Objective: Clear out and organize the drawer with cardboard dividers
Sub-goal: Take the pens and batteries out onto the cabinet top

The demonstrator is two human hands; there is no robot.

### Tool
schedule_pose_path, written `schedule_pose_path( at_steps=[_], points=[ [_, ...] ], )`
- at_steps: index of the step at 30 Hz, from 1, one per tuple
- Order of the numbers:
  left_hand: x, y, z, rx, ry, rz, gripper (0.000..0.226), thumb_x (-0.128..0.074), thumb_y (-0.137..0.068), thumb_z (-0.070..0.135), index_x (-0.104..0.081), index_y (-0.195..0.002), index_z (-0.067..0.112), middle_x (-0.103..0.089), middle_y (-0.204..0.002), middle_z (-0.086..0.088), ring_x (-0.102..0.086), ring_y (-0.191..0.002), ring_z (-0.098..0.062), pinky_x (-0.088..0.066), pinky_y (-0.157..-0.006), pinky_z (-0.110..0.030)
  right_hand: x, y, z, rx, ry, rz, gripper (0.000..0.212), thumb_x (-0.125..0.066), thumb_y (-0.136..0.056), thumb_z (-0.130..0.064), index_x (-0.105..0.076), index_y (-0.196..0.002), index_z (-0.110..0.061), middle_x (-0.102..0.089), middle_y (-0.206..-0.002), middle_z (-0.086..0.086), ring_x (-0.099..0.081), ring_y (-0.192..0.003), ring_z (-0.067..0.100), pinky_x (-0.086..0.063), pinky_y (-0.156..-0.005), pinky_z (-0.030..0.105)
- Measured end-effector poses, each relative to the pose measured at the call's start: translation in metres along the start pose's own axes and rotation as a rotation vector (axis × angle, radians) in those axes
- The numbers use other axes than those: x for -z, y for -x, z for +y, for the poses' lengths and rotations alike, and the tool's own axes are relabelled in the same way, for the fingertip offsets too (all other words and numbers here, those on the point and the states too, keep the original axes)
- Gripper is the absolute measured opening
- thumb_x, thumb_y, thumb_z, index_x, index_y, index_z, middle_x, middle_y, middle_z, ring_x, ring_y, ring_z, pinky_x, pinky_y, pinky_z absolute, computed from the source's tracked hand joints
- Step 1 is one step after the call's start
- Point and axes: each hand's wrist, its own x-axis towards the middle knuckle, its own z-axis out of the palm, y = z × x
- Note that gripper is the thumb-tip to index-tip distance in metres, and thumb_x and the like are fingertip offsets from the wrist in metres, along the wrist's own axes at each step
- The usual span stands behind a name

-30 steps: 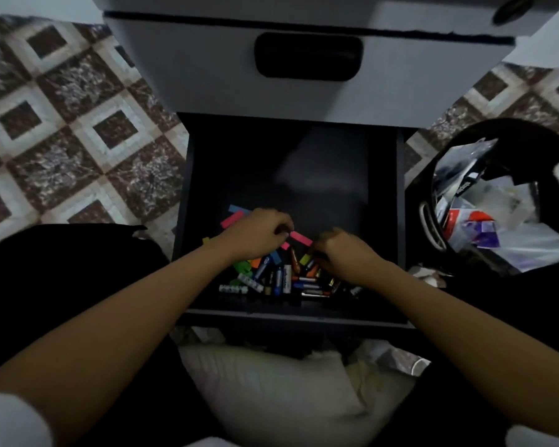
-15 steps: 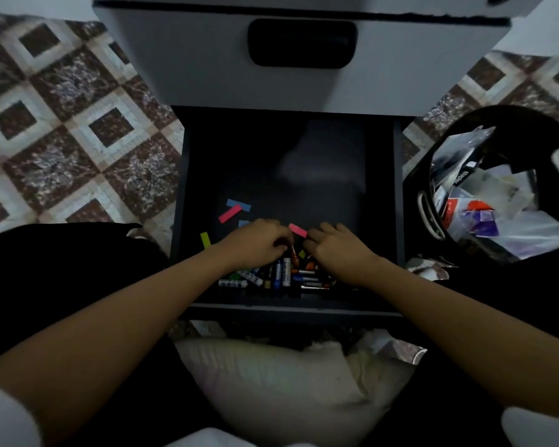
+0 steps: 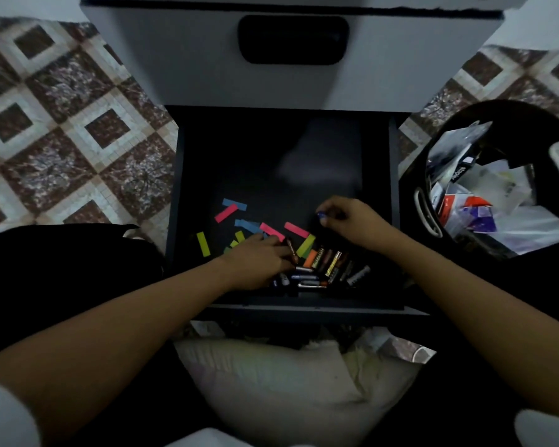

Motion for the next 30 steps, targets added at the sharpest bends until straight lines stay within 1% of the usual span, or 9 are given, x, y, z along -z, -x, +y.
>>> schedule_pose_path(
  at_steps=[3,9,13,15,19,21,23,27,30],
  points=[
    [0.000,-0.003,0.002,0.033,-0.047,-0.029,0.047,-0.046,-0.094,0.021,-0.040,-0.141,0.024,-0.037,-0.144,0.000,-0.033,-0.129,-0.024,-0.030,-0.101,-0.038,0.005,0.003,0.001,-0.024,-0.055,0.005,0.016,-0.061,-0.089,-0.012,-0.060,-0.105,-0.012,-0.058,-0.093,-0.005,-0.056,-0.087,0.009,-0.041,-0.066,0.013],
    [0.001,-0.004,0.003,0.069,-0.048,-0.066,0.043,-0.048,-0.094,0.019,-0.045,-0.137,0.017,-0.038,-0.141,-0.006,-0.036,-0.126,-0.026,-0.031,-0.100,-0.039,0.003,0.004,-0.002,-0.049,0.133,-0.081,0.034,-0.065,-0.086,-0.016,-0.062,-0.120,-0.011,-0.063,-0.111,0.005,-0.058,-0.104,0.014,-0.040,-0.083,0.018],
    [0.001,-0.002,0.001,0.067,-0.035,-0.031,0.041,-0.049,-0.092,0.017,-0.045,-0.133,0.017,-0.045,-0.136,-0.004,-0.040,-0.124,-0.022,-0.031,-0.096,-0.036,-0.001,0.002,-0.003,-0.048,0.147,-0.093,0.029,-0.066,-0.086,-0.018,-0.065,-0.113,-0.009,-0.065,-0.110,0.006,-0.060,-0.099,0.015,-0.039,-0.080,0.019],
    [0.004,-0.001,-0.002,0.089,0.094,0.031,0.030,-0.047,-0.094,0.021,-0.051,-0.123,0.016,-0.054,-0.124,-0.003,-0.046,-0.117,-0.021,-0.033,-0.092,-0.034,-0.002,0.004,-0.005,-0.041,0.150,-0.142,0.024,-0.067,-0.085,-0.018,-0.067,-0.108,-0.010,-0.065,-0.104,0.002,-0.059,-0.094,0.011,-0.039,-0.077,0.018],
    [0.013,0.005,-0.023,0.253,0.563,0.151,0.014,-0.052,-0.095,0.031,-0.055,-0.097,0.018,-0.058,-0.094,0.000,-0.057,-0.092,-0.018,-0.042,-0.076,-0.029,-0.010,0.009,-0.011,0.008,0.260,-0.316,0.023,-0.069,-0.084,-0.020,-0.067,-0.105,-0.012,-0.063,-0.095,-0.002,-0.056,-0.087,0.008,-0.040,-0.072,0.017],
    [0.014,0.010,-0.035,0.319,0.676,0.212,0.021,-0.054,-0.094,0.030,-0.059,-0.108,0.016,-0.062,-0.101,-0.002,-0.057,-0.089,-0.013,-0.043,-0.076,-0.025,-0.016,0.014,-0.012,0.038,0.326,-0.378,0.023,-0.068,-0.084,-0.020,-0.067,-0.105,-0.012,-0.063,-0.094,-0.002,-0.055,-0.085,0.008,-0.039,-0.065,0.014],
    [0.014,0.015,-0.041,0.359,0.680,0.219,0.030,-0.054,-0.094,0.026,-0.060,-0.119,0.012,-0.061,-0.110,-0.004,-0.055,-0.093,-0.011,-0.038,-0.079,-0.020,-0.022,0.018,-0.013,0.072,0.378,-0.407,0.022,-0.066,-0.085,-0.020,-0.067,-0.105,-0.011,-0.065,-0.100,0.002,-0.059,-0.089,0.013,-0.039,-0.067,0.016],
    [0.015,0.021,-0.042,0.394,0.649,0.201,0.027,-0.055,-0.094,0.022,-0.064,-0.115,0.009,-0.061,-0.112,-0.006,-0.052,-0.092,-0.008,-0.034,-0.076,-0.015,-0.027,0.023,-0.014,0.109,0.464,-0.447,0.021,-0.064,-0.086,-0.018,-0.067,-0.104,-0.009,-0.067,-0.104,0.007,-0.061,-0.094,0.019,-0.043,-0.073,0.022],
    [0.014,0.023,-0.042,0.412,0.669,0.197,0.025,-0.055,-0.093,0.020,-0.063,-0.114,0.008,-0.063,-0.113,-0.007,-0.056,-0.094,-0.010,-0.035,-0.077,-0.016,-0.036,0.026,-0.009,0.126,0.571,-0.482,0.020,-0.061,-0.088,-0.020,-0.065,-0.100,-0.005,-0.064,-0.102,0.015,-0.060,-0.091,0.025,-0.042,-0.069,0.026]
  ],
)
